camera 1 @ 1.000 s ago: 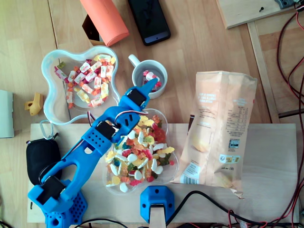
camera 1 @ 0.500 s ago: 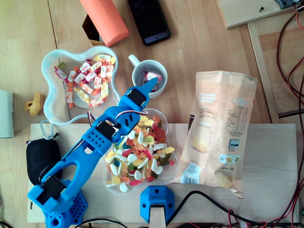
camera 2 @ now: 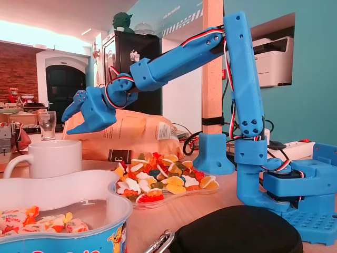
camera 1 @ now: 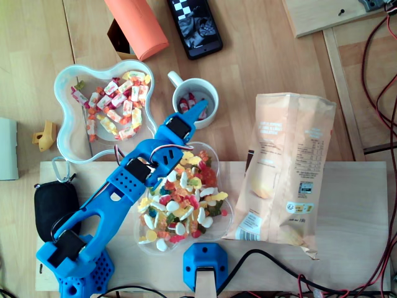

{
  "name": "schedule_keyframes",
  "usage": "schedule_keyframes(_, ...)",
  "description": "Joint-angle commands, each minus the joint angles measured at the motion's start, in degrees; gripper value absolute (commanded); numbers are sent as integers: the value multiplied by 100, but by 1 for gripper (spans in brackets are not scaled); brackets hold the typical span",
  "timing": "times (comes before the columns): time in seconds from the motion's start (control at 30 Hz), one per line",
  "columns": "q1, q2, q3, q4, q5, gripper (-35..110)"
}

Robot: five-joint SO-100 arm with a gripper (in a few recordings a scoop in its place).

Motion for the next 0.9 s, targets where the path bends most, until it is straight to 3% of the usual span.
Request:
schedule_keyframes(0.0,0,334,-176,18,88,15)
schedule_keyframes(0.33,-334,1564,712,26,97,15)
schedule_keyframes(0.87,-1819,6231,5054,-79,62,16)
